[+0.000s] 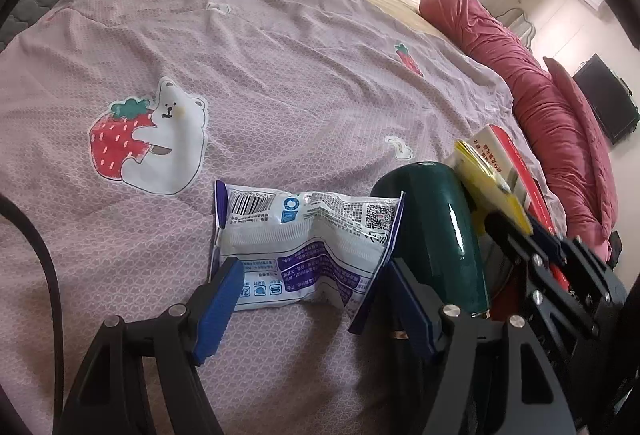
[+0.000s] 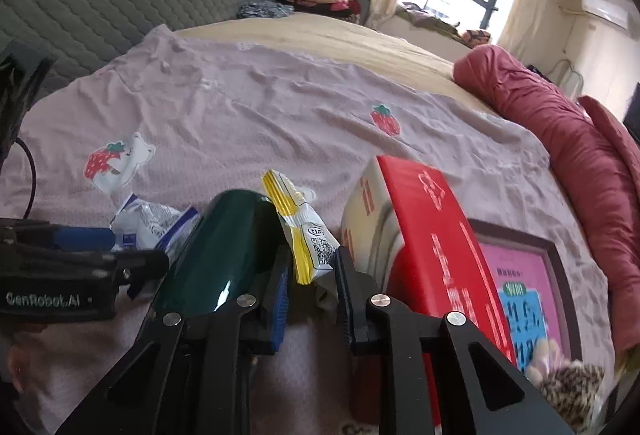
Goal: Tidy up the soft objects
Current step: 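Grasp the white-and-blue wipes packet with the left tool while the right tool grasps the yellow snack packet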
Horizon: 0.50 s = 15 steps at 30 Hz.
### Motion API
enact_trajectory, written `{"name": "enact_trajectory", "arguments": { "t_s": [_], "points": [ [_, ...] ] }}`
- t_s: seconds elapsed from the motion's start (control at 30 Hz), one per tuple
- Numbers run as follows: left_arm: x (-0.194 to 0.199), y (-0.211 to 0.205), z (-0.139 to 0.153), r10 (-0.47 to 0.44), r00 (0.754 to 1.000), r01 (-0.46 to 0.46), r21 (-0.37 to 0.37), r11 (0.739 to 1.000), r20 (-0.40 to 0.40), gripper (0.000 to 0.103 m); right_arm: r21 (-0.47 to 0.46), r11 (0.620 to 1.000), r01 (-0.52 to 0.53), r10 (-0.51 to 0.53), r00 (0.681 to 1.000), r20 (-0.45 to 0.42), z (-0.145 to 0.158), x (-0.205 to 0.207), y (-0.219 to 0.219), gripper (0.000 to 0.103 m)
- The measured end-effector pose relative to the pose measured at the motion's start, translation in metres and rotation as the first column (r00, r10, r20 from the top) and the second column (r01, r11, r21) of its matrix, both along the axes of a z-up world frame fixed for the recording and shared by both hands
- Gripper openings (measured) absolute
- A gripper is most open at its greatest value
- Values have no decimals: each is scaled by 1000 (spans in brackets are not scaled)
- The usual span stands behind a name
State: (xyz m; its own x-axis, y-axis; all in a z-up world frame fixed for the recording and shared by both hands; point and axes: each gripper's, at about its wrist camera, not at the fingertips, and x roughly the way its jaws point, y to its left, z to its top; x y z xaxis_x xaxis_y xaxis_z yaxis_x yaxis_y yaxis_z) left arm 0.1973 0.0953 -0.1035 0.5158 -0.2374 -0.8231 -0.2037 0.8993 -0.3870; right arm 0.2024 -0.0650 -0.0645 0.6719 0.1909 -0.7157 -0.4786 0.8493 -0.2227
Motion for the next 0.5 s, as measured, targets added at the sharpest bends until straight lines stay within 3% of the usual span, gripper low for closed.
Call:
{"name": "enact_trajectory", "arguments": {
  "t_s": [0.2, 0.43, 0.5],
  "points": [
    [1, 1, -2, 6, 1000, -6, -11, 1000, 4, 73, -11, 995, -99, 99, 995, -17, -1, 14, 14, 23],
    [2, 2, -6, 24, 1000, -24, -19, 1000, 20, 73, -6, 995, -100, 100, 995, -18, -4, 31, 24, 16],
    [1, 2, -7, 33, 999, -32, -21, 999, 41, 67, 21, 995, -98, 99, 995, -11, 1, 29, 21, 14]
  ]
}}
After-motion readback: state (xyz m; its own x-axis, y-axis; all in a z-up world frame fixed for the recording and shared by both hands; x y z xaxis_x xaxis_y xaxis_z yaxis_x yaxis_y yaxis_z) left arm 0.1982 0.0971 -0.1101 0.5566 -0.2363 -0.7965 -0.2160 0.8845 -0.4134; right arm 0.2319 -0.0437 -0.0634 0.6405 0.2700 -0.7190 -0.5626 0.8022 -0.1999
